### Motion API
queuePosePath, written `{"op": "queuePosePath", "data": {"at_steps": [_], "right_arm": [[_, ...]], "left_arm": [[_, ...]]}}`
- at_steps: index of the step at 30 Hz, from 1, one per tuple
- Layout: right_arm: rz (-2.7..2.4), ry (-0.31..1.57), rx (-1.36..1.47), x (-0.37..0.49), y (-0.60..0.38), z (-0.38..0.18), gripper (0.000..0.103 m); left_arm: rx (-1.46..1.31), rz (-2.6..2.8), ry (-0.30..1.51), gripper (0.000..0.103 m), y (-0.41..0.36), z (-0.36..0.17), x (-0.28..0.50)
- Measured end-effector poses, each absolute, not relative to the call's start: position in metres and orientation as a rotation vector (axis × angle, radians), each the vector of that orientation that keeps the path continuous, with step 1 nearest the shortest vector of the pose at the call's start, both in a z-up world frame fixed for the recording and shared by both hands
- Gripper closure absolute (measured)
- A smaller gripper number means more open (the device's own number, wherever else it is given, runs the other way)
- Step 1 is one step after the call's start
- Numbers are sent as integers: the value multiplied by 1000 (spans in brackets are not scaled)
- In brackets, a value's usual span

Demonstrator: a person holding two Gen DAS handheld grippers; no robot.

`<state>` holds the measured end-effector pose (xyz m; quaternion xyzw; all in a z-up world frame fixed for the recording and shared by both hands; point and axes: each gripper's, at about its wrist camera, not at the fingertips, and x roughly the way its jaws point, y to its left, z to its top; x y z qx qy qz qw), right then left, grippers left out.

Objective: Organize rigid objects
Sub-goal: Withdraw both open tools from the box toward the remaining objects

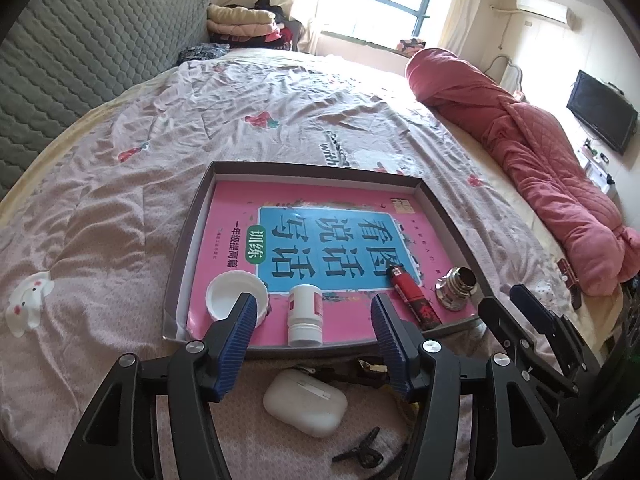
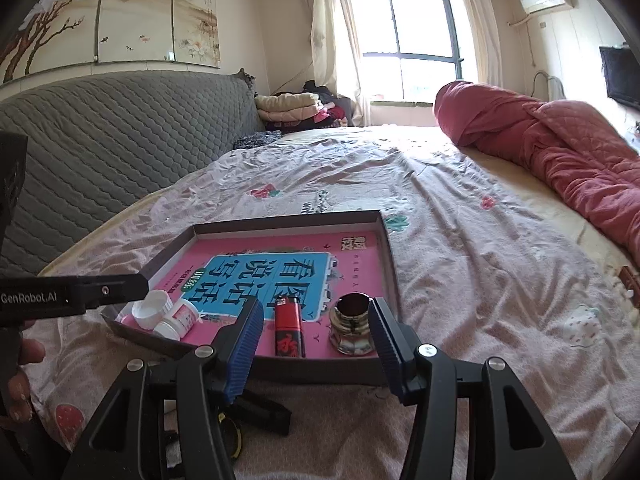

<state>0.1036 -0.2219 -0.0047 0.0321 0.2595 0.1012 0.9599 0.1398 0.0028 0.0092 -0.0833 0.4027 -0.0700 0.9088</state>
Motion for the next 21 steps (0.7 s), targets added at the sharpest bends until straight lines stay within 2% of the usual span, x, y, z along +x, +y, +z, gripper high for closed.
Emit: {"op": "queuePosePath", "data": {"at_steps": [9, 13, 21], "right_arm": [[200, 551, 86, 87, -225, -4, 49], [201, 558, 89, 79, -224, -4, 49], [214, 576, 110, 58, -221, 0, 49]], "left_arm": [[-173, -153, 817, 38, 6, 19, 124], [-167, -160, 816, 33, 6, 23, 118], [-167, -169, 808, 32, 10, 32, 105]]}}
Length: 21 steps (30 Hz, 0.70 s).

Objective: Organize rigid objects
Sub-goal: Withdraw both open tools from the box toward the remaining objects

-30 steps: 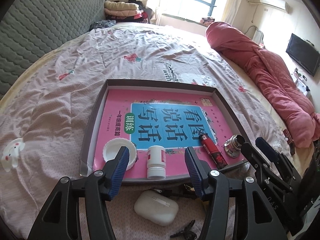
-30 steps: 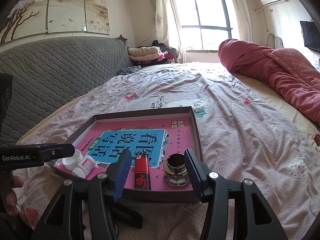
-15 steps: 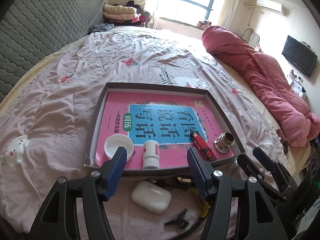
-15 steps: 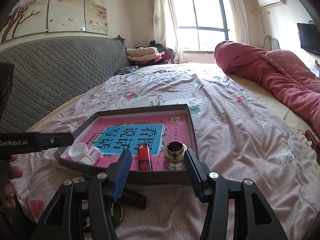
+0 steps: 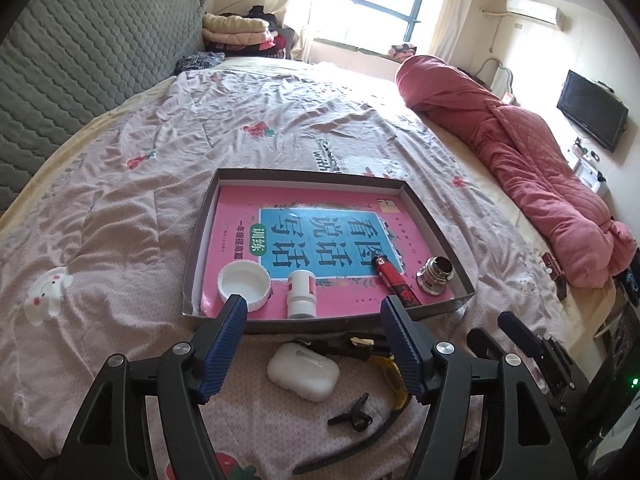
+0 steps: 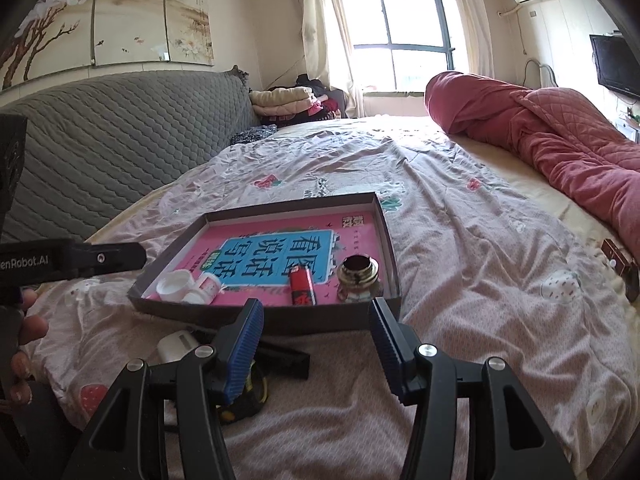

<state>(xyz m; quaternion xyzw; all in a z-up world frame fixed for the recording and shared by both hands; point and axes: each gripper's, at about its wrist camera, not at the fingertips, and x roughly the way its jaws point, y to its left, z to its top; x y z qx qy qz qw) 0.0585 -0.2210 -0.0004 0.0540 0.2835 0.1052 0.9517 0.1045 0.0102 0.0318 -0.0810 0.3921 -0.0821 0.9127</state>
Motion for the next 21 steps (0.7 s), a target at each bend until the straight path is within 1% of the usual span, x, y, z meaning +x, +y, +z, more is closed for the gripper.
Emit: {"op": "queuePosePath", "data": {"at_steps": [6, 21], "right_arm": [[216, 572, 82, 45, -216, 2, 49], [223, 574, 75, 31, -211, 9, 49]], "left_arm": [[-172, -173, 809, 32, 14, 33, 93], [-125, -200, 873, 32, 3, 16, 76]]}}
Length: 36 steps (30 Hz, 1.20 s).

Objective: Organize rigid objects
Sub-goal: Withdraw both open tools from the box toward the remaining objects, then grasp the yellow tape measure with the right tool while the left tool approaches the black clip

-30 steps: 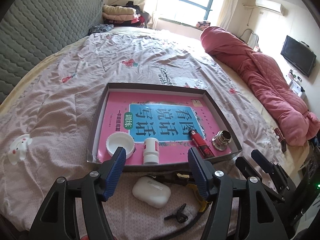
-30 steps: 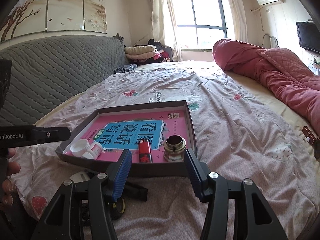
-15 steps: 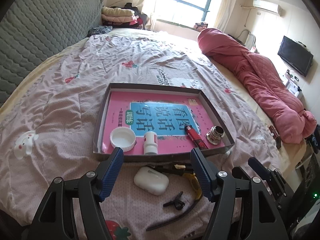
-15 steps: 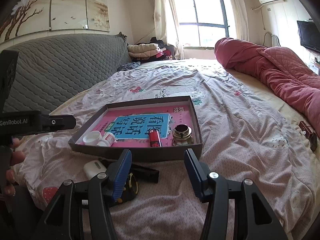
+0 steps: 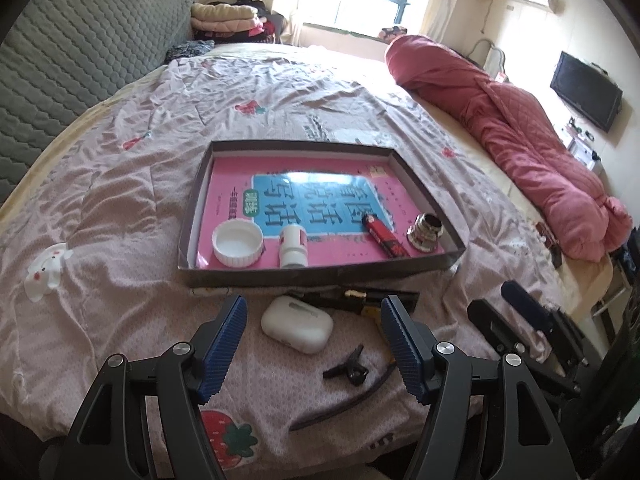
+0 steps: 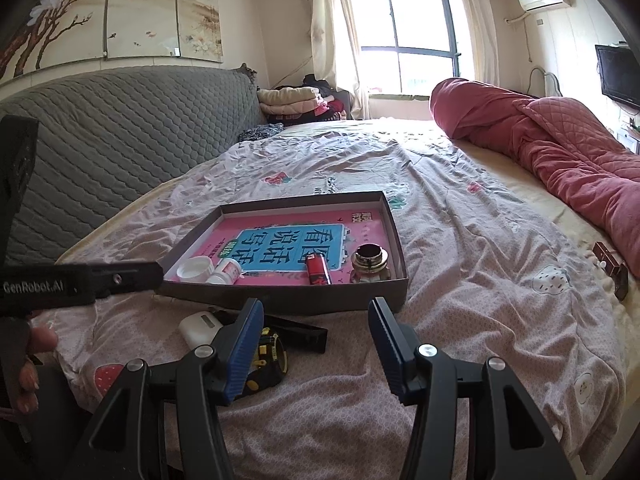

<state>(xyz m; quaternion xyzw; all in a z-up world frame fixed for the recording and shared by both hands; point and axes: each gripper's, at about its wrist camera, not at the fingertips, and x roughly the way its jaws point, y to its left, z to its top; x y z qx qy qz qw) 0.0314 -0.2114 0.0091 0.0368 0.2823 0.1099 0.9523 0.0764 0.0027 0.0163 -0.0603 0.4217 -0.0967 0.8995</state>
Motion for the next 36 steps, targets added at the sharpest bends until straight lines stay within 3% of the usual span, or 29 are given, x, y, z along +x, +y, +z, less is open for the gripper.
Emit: {"op": "queuePosePath", "data": {"at_steps": [36], "right_arm": [[246, 658, 27, 35, -202, -6, 49]], "left_arm": [[-67, -223, 1055, 32, -21, -45, 77]]}}
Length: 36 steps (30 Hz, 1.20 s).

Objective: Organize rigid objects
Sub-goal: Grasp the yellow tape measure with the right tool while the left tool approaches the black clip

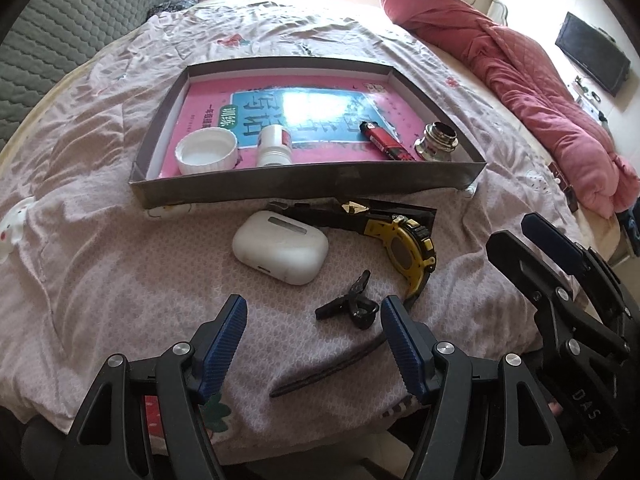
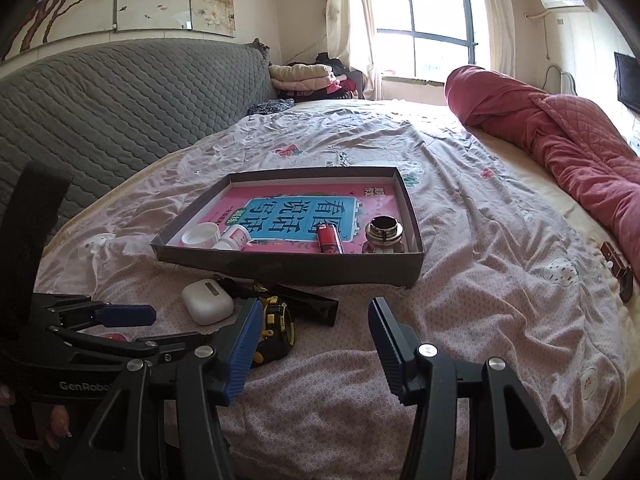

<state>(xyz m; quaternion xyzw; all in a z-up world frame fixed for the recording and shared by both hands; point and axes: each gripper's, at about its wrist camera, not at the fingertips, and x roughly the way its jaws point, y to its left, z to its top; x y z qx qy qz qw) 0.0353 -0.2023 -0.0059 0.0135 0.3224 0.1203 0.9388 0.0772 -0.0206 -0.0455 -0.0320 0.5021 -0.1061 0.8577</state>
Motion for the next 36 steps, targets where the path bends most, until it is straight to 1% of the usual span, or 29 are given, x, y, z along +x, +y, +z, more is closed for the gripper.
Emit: {"op": "queuePosePath", "data": {"at_steps": [10, 17, 29, 36], "right_arm": [[272, 669, 15, 40, -197, -10, 49], [294, 683, 8, 45, -191, -14, 49], [322, 772, 6, 70, -176, -34, 49], [357, 860, 14, 87, -167, -47, 49]], "left_arm": [[-73, -199, 1096, 32, -28, -60, 94], [-20, -198, 1104, 32, -29, -66, 93], [65, -249, 1098, 32, -23, -71, 92], [72, -302, 1076, 32, -20, -73, 92]]}}
